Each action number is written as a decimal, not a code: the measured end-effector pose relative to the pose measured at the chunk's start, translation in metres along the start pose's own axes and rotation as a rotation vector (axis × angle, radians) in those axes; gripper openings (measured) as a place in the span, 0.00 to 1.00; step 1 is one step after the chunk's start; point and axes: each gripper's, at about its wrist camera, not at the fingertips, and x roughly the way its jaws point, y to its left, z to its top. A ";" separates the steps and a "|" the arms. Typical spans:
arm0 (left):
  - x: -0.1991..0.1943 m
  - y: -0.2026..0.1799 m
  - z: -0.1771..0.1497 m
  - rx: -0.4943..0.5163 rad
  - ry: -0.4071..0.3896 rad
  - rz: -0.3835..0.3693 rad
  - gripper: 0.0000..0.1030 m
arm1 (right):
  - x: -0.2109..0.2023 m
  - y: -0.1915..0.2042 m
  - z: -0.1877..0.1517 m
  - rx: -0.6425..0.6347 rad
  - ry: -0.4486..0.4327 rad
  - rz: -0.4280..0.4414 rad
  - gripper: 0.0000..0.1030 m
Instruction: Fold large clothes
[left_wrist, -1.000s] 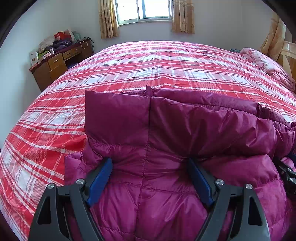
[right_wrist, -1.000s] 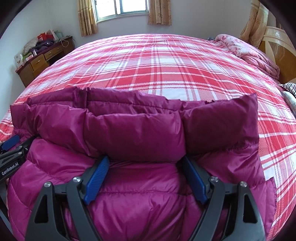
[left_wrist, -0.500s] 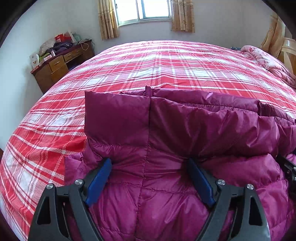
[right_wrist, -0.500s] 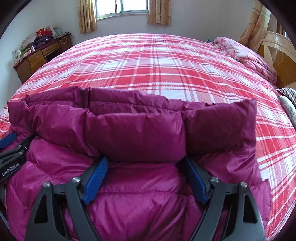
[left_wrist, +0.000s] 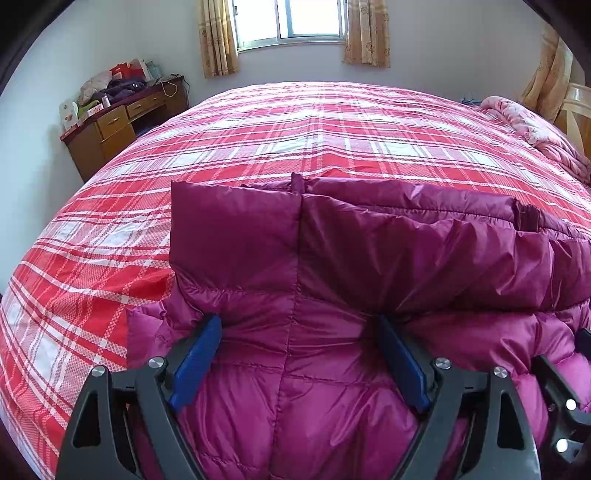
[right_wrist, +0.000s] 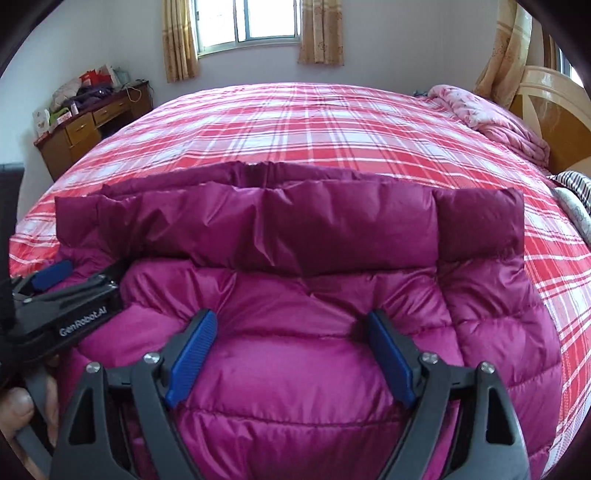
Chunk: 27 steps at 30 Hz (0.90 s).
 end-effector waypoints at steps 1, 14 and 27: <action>0.000 0.000 0.000 0.000 0.001 0.002 0.84 | 0.003 0.000 0.000 -0.004 0.004 0.000 0.84; -0.055 -0.006 -0.008 -0.014 -0.065 -0.012 0.84 | 0.005 -0.002 -0.006 -0.006 0.007 0.013 0.86; -0.025 -0.015 -0.028 0.025 -0.038 0.112 0.95 | 0.002 -0.001 -0.006 -0.008 0.003 0.013 0.86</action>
